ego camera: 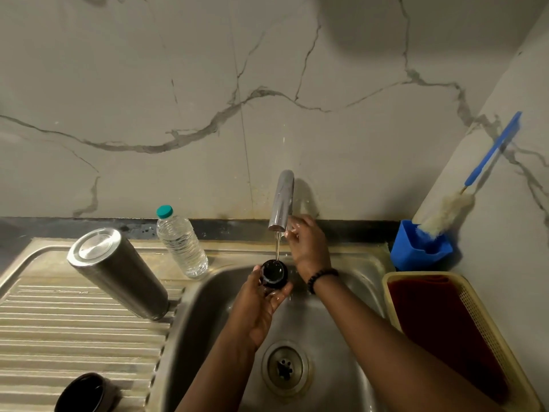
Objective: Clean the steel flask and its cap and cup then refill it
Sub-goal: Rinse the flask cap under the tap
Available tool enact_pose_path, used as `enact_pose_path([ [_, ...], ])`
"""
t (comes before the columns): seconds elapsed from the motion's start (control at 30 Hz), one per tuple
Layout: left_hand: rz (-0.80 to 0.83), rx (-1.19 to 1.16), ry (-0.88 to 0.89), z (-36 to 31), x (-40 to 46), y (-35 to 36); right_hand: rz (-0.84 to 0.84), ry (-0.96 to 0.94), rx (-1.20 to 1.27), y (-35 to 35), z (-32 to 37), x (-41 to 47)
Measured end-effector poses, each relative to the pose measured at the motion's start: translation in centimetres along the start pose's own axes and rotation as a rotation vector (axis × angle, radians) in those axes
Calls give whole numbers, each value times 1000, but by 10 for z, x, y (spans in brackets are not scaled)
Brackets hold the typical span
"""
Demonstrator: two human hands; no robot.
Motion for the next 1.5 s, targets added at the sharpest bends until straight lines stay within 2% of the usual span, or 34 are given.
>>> enact_pose_path([
  [0.07,-11,23,-4,0,-1,0,186,-161,-130,10,16,12],
  [0.17,-23,58,29,-5,0,-4,428,-169,-298,21,14,15],
  [0.23,-20,64,57,-10,1,-9,396,-187,-308,20,12,19],
  [0.3,-5,75,75,-15,0,-11,231,-163,-188,15,9,19],
  [0.47,4,86,139,-26,-6,-14,-25,193,89,-2,-42,-4],
  [0.53,-20,91,148,-24,-5,-17,-76,173,80,-11,-46,-8],
  [0.63,-42,93,148,-18,-6,-15,46,-23,39,-2,-21,2],
  [0.7,-34,87,140,-14,-6,-12,200,-209,-107,9,2,10],
  [0.77,-29,92,133,-14,-8,-9,336,-276,-264,17,9,14],
  [0.87,-26,97,143,-20,-8,-9,294,-274,-371,15,2,19],
  [1.03,-41,187,282,-39,-12,-16,8,30,-102,-1,1,-2],
  [1.07,-50,220,327,-42,-13,-16,28,73,-57,1,2,-13],
  [1.1,-58,250,368,-44,-15,-17,121,114,30,10,5,-26],
  [1.17,-39,326,432,-44,-19,-14,388,230,369,32,14,-57],
  [1.2,-21,367,457,-44,-21,-13,463,314,569,38,18,-71],
  [1.27,0,434,508,-46,-30,-10,470,360,756,30,18,-81],
  [1.4,-29,590,607,-61,-47,-6,562,274,736,24,22,-87],
  [1.5,-62,668,641,-63,-58,-3,535,249,645,19,23,-89],
])
Point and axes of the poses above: each hand's wrist, its own x-axis towards the middle knuckle, its own y-axis out of the palm, z = x × y, the point moved 9 cm from there along x, towards the middle knuckle, and after that the axes turned 12 degrees about -y, right-handed, at the moved point
